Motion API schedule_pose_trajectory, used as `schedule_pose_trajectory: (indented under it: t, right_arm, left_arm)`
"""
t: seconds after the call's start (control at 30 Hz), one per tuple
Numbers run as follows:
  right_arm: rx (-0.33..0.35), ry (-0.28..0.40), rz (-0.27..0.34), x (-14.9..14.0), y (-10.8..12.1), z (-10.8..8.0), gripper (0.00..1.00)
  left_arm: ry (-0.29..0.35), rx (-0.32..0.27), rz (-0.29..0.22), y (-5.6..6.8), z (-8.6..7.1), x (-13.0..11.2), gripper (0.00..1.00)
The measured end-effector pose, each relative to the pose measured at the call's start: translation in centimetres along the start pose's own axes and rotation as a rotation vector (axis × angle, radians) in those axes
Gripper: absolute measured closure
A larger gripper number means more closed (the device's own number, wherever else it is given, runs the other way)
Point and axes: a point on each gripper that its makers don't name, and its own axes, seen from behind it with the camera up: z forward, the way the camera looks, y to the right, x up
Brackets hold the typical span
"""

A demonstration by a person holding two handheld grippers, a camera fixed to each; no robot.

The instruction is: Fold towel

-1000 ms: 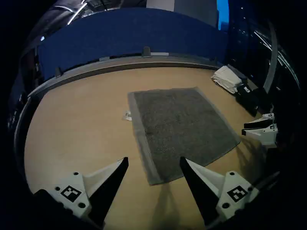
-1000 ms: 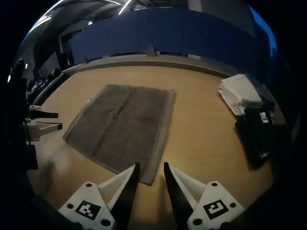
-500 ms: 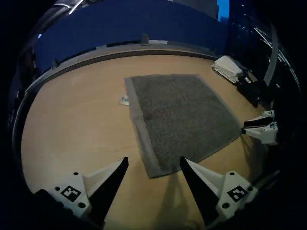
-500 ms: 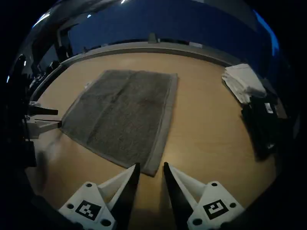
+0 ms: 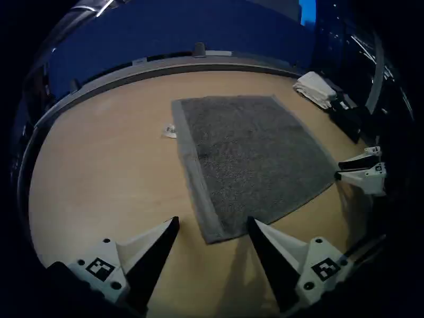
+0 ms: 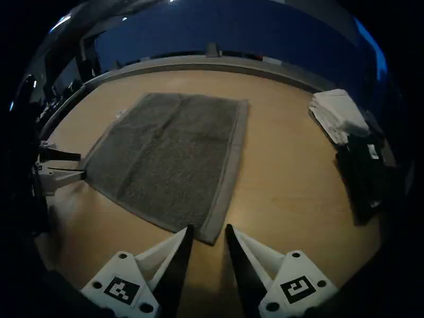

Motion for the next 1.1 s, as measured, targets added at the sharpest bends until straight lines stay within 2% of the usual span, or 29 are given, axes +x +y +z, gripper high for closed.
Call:
schedule_pose_trajectory:
  t: [0.1, 0.2, 0.3, 0.37, 0.43, 0.5, 0.7, 0.77, 0.9, 1.1]
  right_arm:
    - [-0.011, 0.008, 0.009, 0.0, -0.1, 0.2, 0.58]
    - [-0.020, 0.016, 0.008, 0.1, -0.4, 0.2, 0.66]
    - [-0.029, 0.023, -0.005, 0.2, -0.9, 0.4, 0.75]
    - [-0.037, 0.024, -0.018, 0.3, -1.1, 0.5, 0.77]
    - [-0.037, 0.025, -0.028, 0.4, -1.3, 0.5, 0.79]
    - [-0.031, 0.025, -0.037, 0.5, -1.7, 0.5, 0.82]
    - [-0.015, 0.032, -0.017, 0.5, -2.0, 0.7, 0.86]
    - [0.009, 0.029, 0.010, 0.5, -2.2, 0.6, 0.87]
    - [0.059, 0.009, 0.051, 0.2, -2.7, 0.3, 0.88]
    - [0.076, -0.011, 0.002, -0.8, -3.6, -1.2, 0.88]
  left_arm:
    - [0.000, 0.031, 0.060, -0.1, -0.1, 0.1, 0.24]
    - [-0.004, 0.031, 0.036, 0.2, -0.2, -0.1, 0.26]
    - [-0.004, 0.024, 0.038, 0.3, 0.0, -0.2, 0.28]
    - [-0.009, 0.016, 0.054, 0.4, -0.2, -0.2, 0.35]
    - [-0.006, 0.015, 0.055, 0.5, -0.3, -0.3, 0.57]
    - [0.003, 0.019, 0.047, 0.6, -0.3, -0.4, 0.65]
    - [0.017, -0.003, 0.047, 0.9, -0.6, -0.4, 0.73]
    - [0.003, -0.019, 0.033, 0.8, -0.8, -0.5, 0.76]
    - [-0.037, -0.031, 0.005, 0.6, -1.2, -0.9, 0.89]
    - [-0.061, -0.024, -0.003, 1.4, -2.7, -2.5, 0.90]
